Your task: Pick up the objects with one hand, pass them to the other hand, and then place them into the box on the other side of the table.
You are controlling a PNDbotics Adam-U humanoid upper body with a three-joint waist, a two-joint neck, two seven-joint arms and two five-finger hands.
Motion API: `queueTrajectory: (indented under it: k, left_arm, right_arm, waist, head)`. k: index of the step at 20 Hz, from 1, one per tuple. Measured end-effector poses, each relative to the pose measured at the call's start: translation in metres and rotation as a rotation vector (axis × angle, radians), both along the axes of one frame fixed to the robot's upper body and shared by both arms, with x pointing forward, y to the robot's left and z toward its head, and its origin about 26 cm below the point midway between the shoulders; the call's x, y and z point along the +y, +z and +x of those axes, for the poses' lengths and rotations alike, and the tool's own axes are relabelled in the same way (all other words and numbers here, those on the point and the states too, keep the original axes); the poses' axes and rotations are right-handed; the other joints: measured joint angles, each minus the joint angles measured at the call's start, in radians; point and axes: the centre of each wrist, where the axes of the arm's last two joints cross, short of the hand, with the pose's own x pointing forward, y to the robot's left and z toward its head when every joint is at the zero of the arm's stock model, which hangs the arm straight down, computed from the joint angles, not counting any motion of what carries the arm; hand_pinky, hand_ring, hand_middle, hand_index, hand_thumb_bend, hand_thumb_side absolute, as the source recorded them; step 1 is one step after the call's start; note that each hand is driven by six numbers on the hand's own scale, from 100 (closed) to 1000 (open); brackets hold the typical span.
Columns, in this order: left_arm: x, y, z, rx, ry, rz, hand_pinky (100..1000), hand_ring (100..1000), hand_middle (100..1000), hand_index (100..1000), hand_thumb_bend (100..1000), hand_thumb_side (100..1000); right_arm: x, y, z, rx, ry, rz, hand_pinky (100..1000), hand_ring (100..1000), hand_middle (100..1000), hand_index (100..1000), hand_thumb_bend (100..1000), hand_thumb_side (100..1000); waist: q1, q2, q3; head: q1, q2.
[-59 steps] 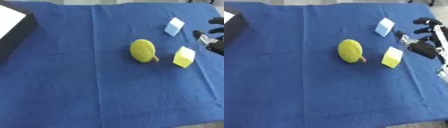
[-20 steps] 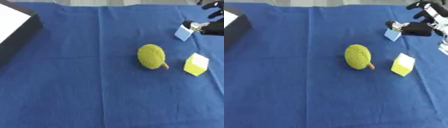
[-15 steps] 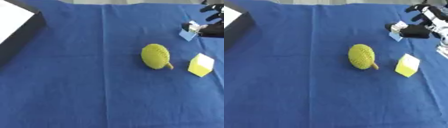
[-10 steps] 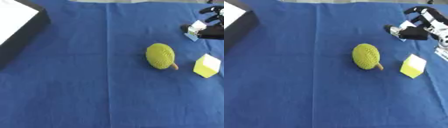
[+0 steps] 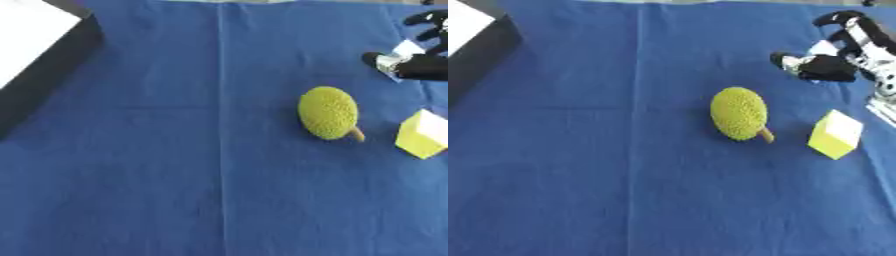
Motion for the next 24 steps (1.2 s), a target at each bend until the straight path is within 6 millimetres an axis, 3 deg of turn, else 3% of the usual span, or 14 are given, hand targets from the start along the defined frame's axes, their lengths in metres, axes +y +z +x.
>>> queueTrajectory:
  k: [13,17,18,19,24]
  left_arm:
    - [0.001,-0.007,-0.003,0.020,0.010,-0.011,706,623,677,763,100,766]
    - [0.002,-0.007,-0.005,0.017,0.017,-0.016,706,623,677,764,100,755]
    - [0.002,-0.007,-0.005,0.016,0.017,-0.016,707,623,677,764,100,752]
    - [0.002,-0.006,-0.005,0.012,0.016,-0.017,707,623,677,764,100,750]
    - [0.001,-0.005,-0.007,0.005,0.012,-0.017,707,624,678,764,100,750]
  right_arm:
    - [-0.027,-0.008,-0.001,-0.056,-0.153,-0.009,730,850,938,867,632,454]
    - [-0.036,-0.011,-0.002,-0.075,-0.187,0.000,720,847,937,864,629,453]
    - [-0.038,-0.011,-0.002,-0.081,-0.194,0.005,713,845,937,861,589,452]
    - [-0.040,-0.012,-0.002,-0.087,-0.201,0.009,711,844,935,860,626,451]
    - [-0.049,-0.014,-0.002,-0.106,-0.232,0.023,713,844,935,860,623,453]
  waist:
    - [-0.009,0.016,0.055]
    - [-0.008,0.018,0.061]
    - [-0.008,0.018,0.062]
    - [-0.007,0.018,0.062]
    - [-0.002,0.018,0.062]
  head:
    - [-0.030,-0.021]
    - [-0.039,-0.024]
    - [-0.041,-0.025]
    - [-0.044,-0.026]
    - [-0.051,-0.029]
